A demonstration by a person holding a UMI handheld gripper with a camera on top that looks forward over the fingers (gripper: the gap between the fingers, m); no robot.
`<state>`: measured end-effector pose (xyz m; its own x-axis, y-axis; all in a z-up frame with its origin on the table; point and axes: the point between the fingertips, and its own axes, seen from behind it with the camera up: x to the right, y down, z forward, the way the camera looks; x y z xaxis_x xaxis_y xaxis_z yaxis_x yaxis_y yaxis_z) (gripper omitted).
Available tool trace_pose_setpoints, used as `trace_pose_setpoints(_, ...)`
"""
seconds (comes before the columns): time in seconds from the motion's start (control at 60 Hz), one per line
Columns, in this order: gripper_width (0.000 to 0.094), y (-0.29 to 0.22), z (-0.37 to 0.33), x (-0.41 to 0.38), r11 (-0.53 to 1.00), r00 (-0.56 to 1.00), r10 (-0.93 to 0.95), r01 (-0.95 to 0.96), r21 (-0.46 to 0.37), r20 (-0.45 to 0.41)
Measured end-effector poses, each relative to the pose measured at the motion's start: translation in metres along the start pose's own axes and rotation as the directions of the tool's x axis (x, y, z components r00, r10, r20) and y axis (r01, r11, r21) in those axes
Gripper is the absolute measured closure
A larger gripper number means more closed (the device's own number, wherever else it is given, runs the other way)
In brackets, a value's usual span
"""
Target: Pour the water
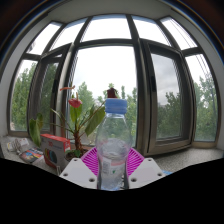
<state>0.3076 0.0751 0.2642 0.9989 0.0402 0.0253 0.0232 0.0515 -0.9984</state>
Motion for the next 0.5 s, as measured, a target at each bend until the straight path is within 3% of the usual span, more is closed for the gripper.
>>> trace_pose_setpoints(0.133, 0.0635, 0.101, 0.001, 0.002, 0.987, 0.999, -0.052, 0.054, -0.154, 0.014)
trace_pose_setpoints(0.3, 0.0631, 0.172, -0.007, -0.004, 0.962, 0.999, -0.038, 0.044, -0.27, 0.029)
trace_pose_setpoints(0.317, 0.0634, 0.163, -0.005, -0.004, 0.976, 0.999, -0.035, 0.039, -0.216, 0.024)
trace_pose_setpoints(0.417, 0.0627, 0.167, -0.006, -0.005, 0.972, 0.999, -0.041, 0.044, -0.23, 0.015)
trace_pose_setpoints(0.5, 0.0504, 0.169, -0.005, -0.003, 0.972, 1.0, -0.03, 0.029, -0.232, -0.001)
